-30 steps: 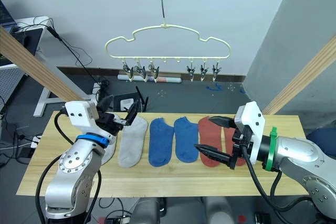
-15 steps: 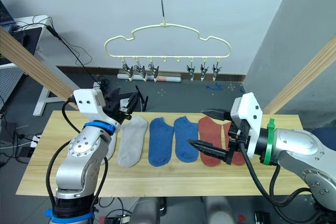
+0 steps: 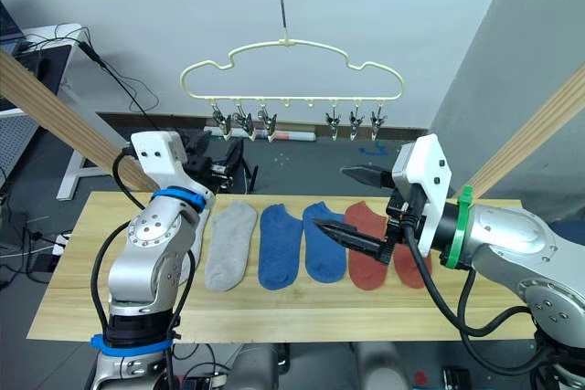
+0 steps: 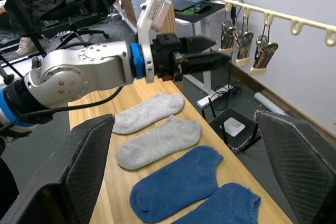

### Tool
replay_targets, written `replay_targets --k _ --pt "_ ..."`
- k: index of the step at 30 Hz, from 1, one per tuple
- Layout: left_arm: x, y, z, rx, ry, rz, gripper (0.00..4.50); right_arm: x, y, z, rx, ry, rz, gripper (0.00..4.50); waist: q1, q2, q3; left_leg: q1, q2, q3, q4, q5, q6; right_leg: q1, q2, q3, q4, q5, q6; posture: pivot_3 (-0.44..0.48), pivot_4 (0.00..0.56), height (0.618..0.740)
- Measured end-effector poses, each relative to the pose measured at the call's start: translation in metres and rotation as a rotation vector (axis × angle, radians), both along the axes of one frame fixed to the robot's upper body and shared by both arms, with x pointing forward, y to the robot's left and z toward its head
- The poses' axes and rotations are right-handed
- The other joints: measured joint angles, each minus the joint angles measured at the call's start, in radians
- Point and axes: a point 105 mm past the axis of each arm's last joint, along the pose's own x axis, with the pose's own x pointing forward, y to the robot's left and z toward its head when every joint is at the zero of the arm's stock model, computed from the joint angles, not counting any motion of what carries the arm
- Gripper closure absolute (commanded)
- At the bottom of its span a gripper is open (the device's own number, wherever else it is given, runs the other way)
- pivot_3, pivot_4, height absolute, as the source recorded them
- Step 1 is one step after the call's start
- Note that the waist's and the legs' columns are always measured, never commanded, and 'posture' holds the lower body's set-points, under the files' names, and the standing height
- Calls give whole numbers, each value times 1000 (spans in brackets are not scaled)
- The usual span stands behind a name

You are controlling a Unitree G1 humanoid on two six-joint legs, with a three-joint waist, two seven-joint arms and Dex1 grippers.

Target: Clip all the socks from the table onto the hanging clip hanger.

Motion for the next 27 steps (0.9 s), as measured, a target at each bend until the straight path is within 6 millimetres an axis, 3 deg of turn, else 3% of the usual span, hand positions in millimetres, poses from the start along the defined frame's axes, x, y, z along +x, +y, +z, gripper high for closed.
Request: replay_targets --k 7,13,24,27 --pt "4 -2 11 -5 -28 0 1543 1 0 0 6 4 -16 0 -2 0 0 0 0 0 0 0 0 0 0 0 0 0 0 -243 355 740" --pt "8 -2 32 -28 -84 12 1543 1 0 -2 7 10 -29 0 -4 0 1 0 0 0 0 0 0 0 0 0 -1 -1 1 -250 359 740" --pt "12 -3 38 -44 -96 21 1543 -1 0 -5 14 28 -31 0 -11 0 3 -1 0 0 -1 0 0 0 0 0 -2 -1 2 -264 356 740" --pt "12 -5 36 -56 -90 16 2090 -2 1 -5 16 33 -28 0 -11 0 3 -1 0 0 -1 0 0 0 0 0 -2 -1 2 -264 356 740"
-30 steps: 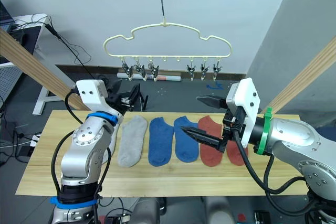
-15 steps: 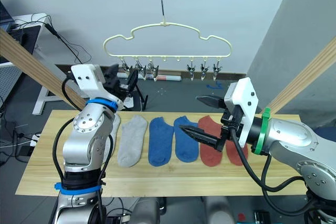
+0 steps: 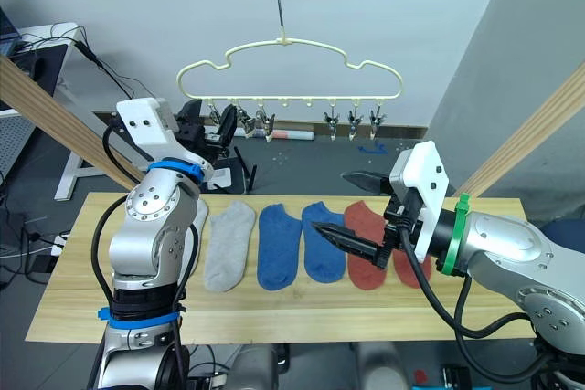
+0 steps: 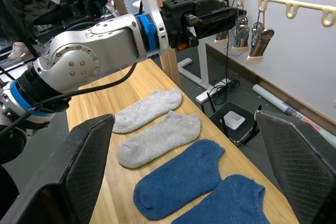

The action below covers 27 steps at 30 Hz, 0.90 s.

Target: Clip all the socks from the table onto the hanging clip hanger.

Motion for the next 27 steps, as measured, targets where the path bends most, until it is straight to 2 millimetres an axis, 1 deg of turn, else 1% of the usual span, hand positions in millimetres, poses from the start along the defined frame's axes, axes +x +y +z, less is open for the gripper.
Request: replay_targets --k 4,5,7,8,16,20,22,24,27 --pt "2 -1 -3 -5 12 -2 3314 -1 0 0 1 3 2 0 -3 0 0 0 0 0 0 0 0 0 0 0 0 -1 2 -270 359 740" --pt "2 -1 -3 -5 12 -3 3677 -1 0 0 1 3 1 0 -4 0 0 0 0 0 0 0 0 0 0 0 0 -1 2 -270 359 740" --pt "2 -2 -3 -6 12 -6 4147 -1 0 -1 0 5 -1 0 -5 0 0 0 0 0 0 0 0 0 0 0 -1 -1 2 -270 359 740" --pt "2 -2 -4 -7 13 -7 4301 -1 0 -1 -1 8 -1 0 -6 0 0 0 0 0 -1 0 0 0 0 0 -1 -1 2 -270 359 740" --pt "2 -2 -3 -6 16 -9 4324 -1 -1 -3 -5 14 -5 0 -8 0 0 0 0 0 -1 0 0 0 0 0 -1 -2 3 -272 362 740" --pt "2 -2 -3 -6 28 -20 4324 4 -11 -13 -116 47 -65 0 -9 0 3 0 0 1 -1 0 0 0 0 0 -2 -2 3 -280 377 740" --pt "2 -2 -2 -7 36 -29 4324 9 -20 -19 -193 80 -110 0 -10 -1 7 0 0 0 -1 0 0 0 0 0 -2 -2 3 -280 377 740" --pt "0 -1 -1 -17 40 -33 4324 17 -31 -28 -294 149 -159 0 -12 -1 13 0 0 1 -1 0 0 0 0 1 -2 -2 3 -277 381 740" --pt "-2 -2 2 -25 42 -43 4324 35 -43 -41 -355 250 -261 0 -14 -2 19 0 1 1 -1 0 0 -1 0 1 -2 -2 3 -276 385 740"
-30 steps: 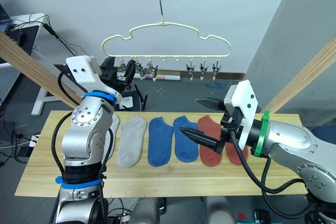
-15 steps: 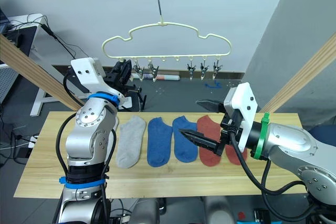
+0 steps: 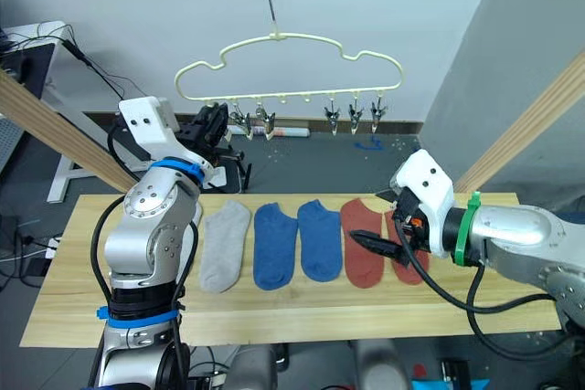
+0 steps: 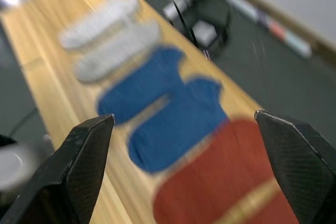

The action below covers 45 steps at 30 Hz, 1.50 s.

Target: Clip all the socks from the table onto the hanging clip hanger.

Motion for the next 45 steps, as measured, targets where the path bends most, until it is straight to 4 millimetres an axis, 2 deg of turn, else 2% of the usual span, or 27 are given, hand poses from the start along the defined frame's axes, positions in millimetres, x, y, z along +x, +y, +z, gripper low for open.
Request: replay_targets --k 8,11,13,17,25,32,45 --pt "-4 -3 4 -7 4 -17 4324 41 -27 -39 -140 92 -284 0 2 2 7 -3 -1 0 0 0 0 -1 -1 0 -1 0 0 -251 396 740" --pt "-4 -5 3 -8 13 -25 4324 63 -40 -55 -174 108 -427 0 2 2 9 -3 -1 1 0 0 0 -2 -1 0 -1 0 0 -251 396 740" --pt "-4 -4 4 -5 9 -25 4324 69 -49 -65 -209 122 -487 0 2 3 13 -3 -1 1 -1 0 0 -2 -1 0 -1 0 0 -239 397 740" --pt "-6 -5 6 -1 2 -26 4324 76 -57 -71 -239 115 -545 0 3 3 19 -3 -1 1 -1 0 0 -3 -1 0 -1 1 -2 -229 400 740" --pt "-8 -6 8 1 3 -29 4324 86 -50 -92 -258 127 -560 0 3 4 27 -3 -1 1 -1 0 -1 -3 -1 0 -1 2 -3 -210 404 740" --pt "-9 -6 8 2 6 -28 4324 99 -67 -108 -289 121 -627 0 4 4 28 -3 -1 1 -1 0 -1 -3 -1 0 -1 2 -3 -196 410 740" --pt "-10 -6 8 3 16 -18 4324 103 -61 -112 -238 130 -632 0 3 4 28 -2 -1 0 -1 0 -1 -2 -1 0 0 2 -3 -187 417 740"
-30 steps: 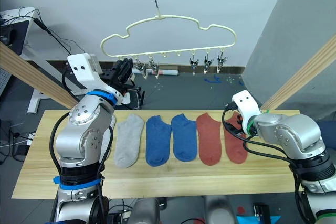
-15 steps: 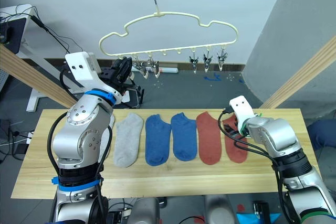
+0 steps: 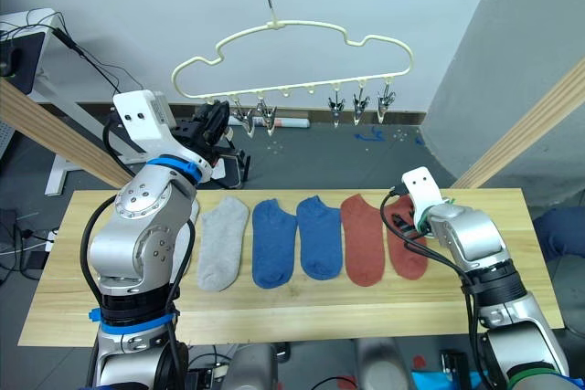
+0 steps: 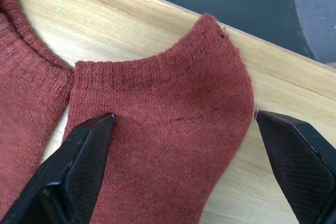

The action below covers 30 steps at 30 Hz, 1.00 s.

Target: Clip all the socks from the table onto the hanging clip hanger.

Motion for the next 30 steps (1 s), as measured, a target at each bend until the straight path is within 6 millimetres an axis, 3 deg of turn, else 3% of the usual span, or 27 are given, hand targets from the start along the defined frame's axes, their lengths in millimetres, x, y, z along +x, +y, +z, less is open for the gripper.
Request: replay_targets --k 2,5,15,17,26,30 --pt "0 0 0 0 1 0 4324 0 -1 0 12 4 -6 0 0 0 0 0 0 0 0 0 0 0 0 0 0 0 0 -187 417 740" --pt "0 0 0 0 1 0 4324 0 0 -1 22 10 -2 627 0 0 0 0 0 0 0 0 0 0 0 0 0 0 0 -187 417 740" --pt "0 0 0 0 -1 -1 4324 -1 1 -3 8 18 13 3982 6 0 0 0 0 0 0 0 0 1 0 0 0 0 1 -182 417 740" --pt "0 0 0 0 0 -1 4324 -1 0 -4 3 18 11 4483 6 0 0 0 0 0 0 0 0 1 0 0 -1 -1 1 -182 417 740" --pt "-1 0 -1 -1 2 -5 4324 -1 -2 -4 -10 13 14 4483 7 0 0 0 0 0 0 0 0 1 0 0 -1 -1 2 -184 411 740" --pt "-4 -4 -3 -9 12 -47 4324 -11 -6 -4 -11 27 50 4483 8 0 0 0 0 0 -1 -1 -1 1 0 0 -1 -2 4 -188 410 740"
